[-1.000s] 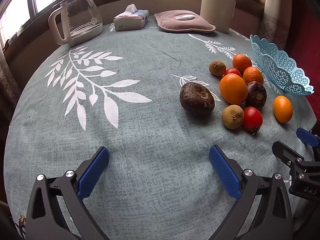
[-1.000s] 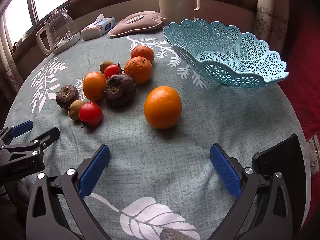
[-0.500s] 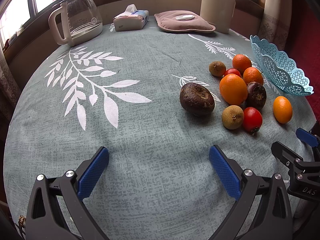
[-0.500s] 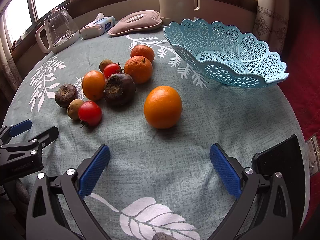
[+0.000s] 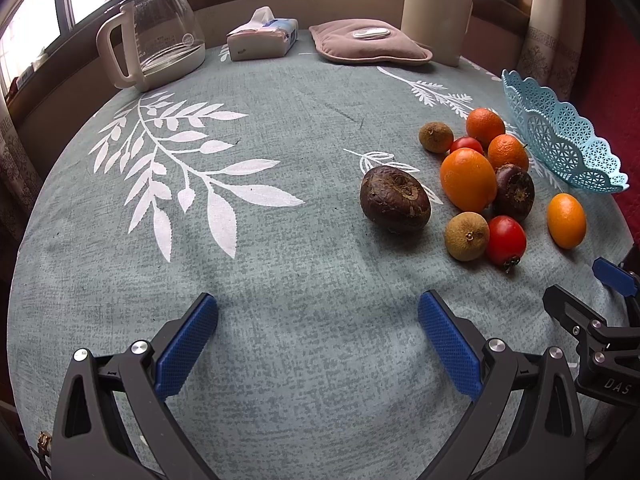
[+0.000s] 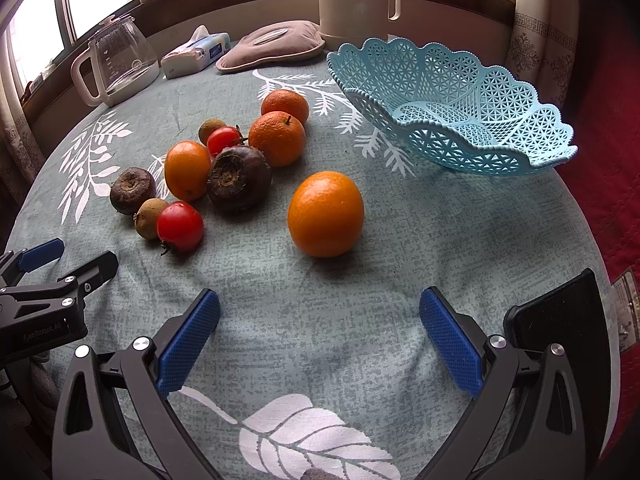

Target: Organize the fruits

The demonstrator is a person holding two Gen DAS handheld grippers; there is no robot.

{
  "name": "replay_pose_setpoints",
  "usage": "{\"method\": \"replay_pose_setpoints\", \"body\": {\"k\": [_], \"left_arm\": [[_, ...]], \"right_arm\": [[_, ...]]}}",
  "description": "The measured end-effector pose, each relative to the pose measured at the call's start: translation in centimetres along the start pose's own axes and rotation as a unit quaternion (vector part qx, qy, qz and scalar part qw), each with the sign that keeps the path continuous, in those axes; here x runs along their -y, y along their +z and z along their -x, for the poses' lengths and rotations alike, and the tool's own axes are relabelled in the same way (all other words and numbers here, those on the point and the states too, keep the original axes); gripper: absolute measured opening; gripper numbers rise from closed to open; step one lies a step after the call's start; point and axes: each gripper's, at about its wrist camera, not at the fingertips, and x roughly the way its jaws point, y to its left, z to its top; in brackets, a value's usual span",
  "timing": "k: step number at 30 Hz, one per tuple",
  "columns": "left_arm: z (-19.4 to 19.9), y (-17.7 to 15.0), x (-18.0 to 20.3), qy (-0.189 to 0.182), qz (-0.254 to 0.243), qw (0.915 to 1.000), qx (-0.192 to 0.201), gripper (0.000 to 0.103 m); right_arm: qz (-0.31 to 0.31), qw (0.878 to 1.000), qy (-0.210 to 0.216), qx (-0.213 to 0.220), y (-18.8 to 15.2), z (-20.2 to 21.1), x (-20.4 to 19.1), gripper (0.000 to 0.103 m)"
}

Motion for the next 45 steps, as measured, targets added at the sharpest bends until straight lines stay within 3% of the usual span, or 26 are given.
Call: {"method": "replay_pose_setpoints", "body": {"k": [45], "left_arm": [[0.51, 0.25, -0.25, -0.014, 0.01, 0.9998, 0.009, 0.098]], "right_arm": [[0.001, 1.0, 0.005, 0.004, -0.02, 0.66, 0.05, 0.101]]}}
